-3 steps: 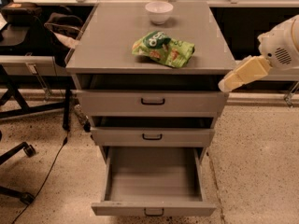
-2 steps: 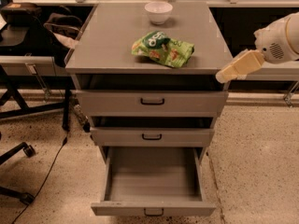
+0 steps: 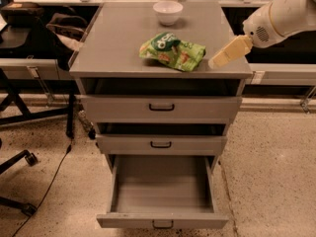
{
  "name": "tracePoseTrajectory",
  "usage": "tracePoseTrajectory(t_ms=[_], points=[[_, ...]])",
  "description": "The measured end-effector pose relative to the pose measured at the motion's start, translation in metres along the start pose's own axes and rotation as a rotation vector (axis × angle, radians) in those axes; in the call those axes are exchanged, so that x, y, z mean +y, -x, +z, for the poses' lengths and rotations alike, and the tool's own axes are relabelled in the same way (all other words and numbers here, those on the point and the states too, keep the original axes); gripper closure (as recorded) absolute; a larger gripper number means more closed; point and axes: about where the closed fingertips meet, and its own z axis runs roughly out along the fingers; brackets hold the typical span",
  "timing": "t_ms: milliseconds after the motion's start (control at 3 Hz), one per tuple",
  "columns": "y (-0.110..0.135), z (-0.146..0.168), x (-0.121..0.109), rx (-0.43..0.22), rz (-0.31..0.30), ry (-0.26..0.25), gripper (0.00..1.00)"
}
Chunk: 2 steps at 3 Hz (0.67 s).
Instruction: Place green rice chip bag into bottom drawer
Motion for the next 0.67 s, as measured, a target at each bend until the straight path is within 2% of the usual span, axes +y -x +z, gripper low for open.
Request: tracePoseTrajectory(t_ms=[333,667], points=[[0.0024,0.0012,0.0014,-0.001,0.000,-0.004,0.00],[-0.0019,0.0007,-0.0006,0.009,0.026,-0.026,0.00]])
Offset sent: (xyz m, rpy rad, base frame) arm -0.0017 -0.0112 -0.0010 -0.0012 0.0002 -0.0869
